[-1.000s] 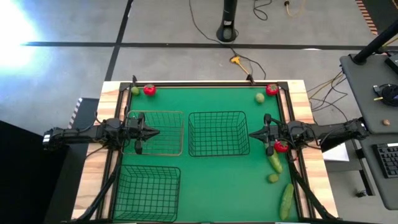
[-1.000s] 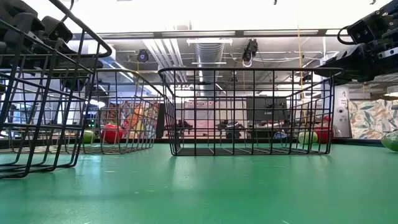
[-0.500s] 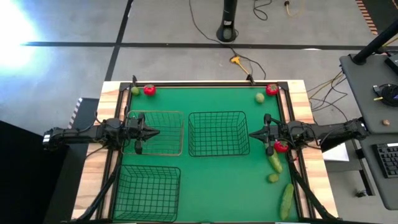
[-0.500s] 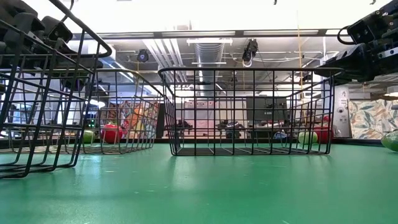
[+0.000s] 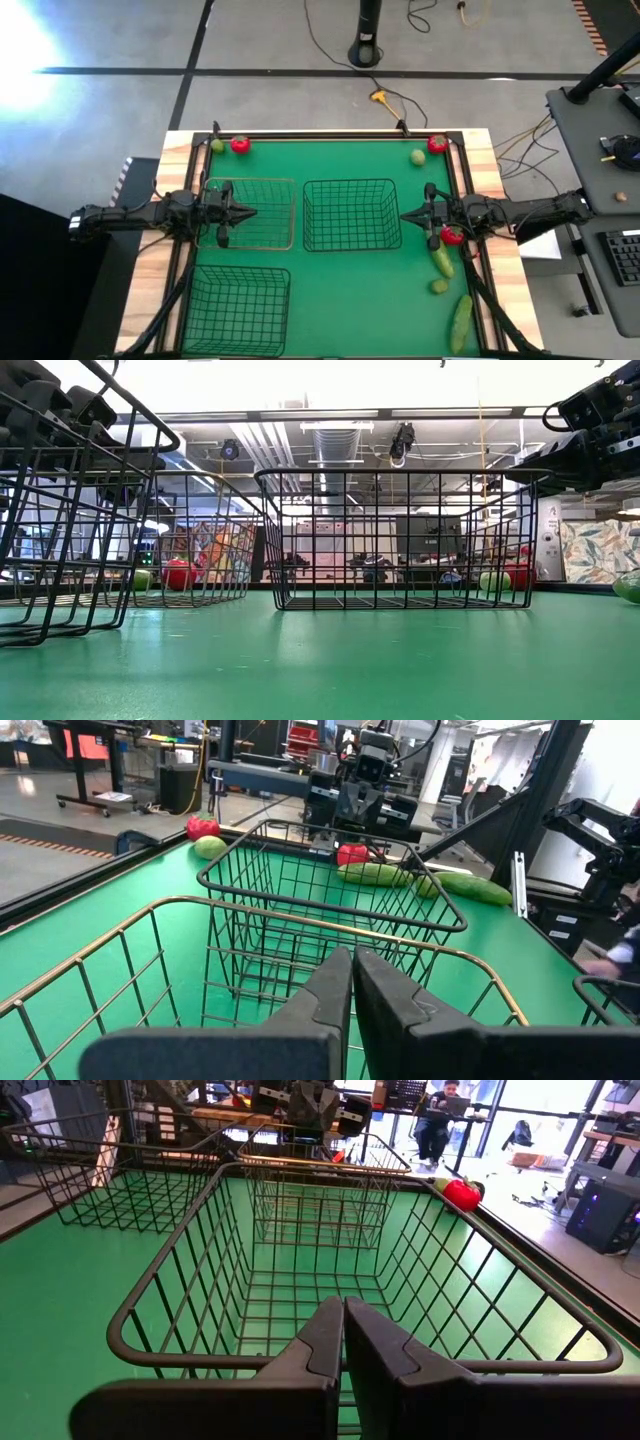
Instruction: Sort produce into baskets
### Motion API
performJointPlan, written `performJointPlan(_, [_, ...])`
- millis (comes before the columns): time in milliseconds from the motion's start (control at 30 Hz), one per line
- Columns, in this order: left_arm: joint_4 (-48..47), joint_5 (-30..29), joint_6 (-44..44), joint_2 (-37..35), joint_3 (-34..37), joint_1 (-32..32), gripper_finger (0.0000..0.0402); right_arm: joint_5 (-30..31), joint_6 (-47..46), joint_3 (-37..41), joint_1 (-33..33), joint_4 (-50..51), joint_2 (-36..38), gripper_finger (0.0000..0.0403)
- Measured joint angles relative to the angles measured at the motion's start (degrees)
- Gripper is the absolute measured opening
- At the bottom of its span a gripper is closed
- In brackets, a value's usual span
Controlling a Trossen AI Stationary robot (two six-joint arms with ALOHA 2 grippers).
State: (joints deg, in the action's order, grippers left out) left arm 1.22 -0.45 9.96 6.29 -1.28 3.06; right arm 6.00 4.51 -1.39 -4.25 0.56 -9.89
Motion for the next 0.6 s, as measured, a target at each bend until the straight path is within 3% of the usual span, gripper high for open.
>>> performJointPlan(367, [0.0,0.0,0.0,0.0,0.0,0.0,0.0000,0.0,0.0,0.0,0.0,0.0,0.0,0.0009])
performJointPlan(600, [0.4,-0.7,-19.7,0.0,-2.8,0.1,0.0000,0.0,0.0,0.0,0.0,0.0,0.0,0.0009])
